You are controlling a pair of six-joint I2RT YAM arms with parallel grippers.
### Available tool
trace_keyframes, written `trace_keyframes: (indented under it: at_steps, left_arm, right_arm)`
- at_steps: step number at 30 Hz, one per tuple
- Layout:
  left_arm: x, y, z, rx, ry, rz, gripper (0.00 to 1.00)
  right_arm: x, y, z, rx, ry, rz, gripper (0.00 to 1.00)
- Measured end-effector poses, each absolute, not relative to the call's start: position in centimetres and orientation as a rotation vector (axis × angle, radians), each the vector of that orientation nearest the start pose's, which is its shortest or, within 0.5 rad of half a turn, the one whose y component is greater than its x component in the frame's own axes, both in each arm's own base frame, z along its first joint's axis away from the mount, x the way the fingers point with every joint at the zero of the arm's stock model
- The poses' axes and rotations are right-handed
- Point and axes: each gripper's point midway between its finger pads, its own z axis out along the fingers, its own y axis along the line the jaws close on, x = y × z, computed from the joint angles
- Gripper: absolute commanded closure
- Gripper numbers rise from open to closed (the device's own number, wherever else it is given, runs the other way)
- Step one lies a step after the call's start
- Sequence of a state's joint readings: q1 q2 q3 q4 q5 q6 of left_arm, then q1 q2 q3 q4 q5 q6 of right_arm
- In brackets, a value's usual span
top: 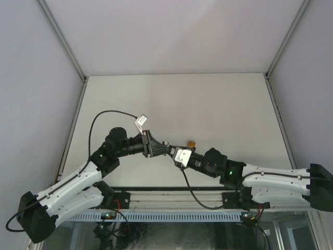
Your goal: Install the water faucets
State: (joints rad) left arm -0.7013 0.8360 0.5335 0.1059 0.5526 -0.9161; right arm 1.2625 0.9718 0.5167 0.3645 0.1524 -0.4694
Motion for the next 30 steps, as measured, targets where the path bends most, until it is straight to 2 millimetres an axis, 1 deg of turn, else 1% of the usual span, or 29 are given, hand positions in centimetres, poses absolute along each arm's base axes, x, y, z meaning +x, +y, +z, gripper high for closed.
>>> trace_keyframes:
  at_steps: [1, 3, 6, 11, 16, 23, 30]
  left_arm:
    - [14.54, -28.02, 22.85, 0.249, 2.045, -1.583, 0.7]
    - [14.54, -28.02, 22.85, 0.248, 2.045, -1.583, 0.59]
    - [14.45, -28.06, 22.85, 0.254, 2.045, -1.586, 0.55]
    - [14.19, -28.15, 22.8, 0.264, 2.05, -1.594, 0.55]
    - [14.17, -28.15, 22.77, 0.264, 2.052, -1.593, 0.6]
    - [14.25, -28.21, 22.55, 0.26, 2.061, -1.591, 0.56]
    - [14.29, -28.26, 22.39, 0.259, 2.068, -1.589, 0.57]
  right_arm:
    - [15.18, 32.72, 21.86, -1.202, 1.176, 0.473, 1.0]
    - [15.16, 32.72, 21.87, -1.203, 1.175, 0.472, 1.0]
    - [15.14, 32.74, 21.88, -1.205, 1.173, 0.473, 1.0]
    - [15.03, 32.72, 21.64, -1.207, 1.168, 0.474, 1.0]
    - [15.02, 32.72, 21.73, -1.204, 1.163, 0.475, 1.0]
    - [15.0, 32.72, 21.8, -1.205, 1.159, 0.475, 1.0]
    - [14.87, 32.77, 21.84, -1.211, 1.152, 0.474, 1.0]
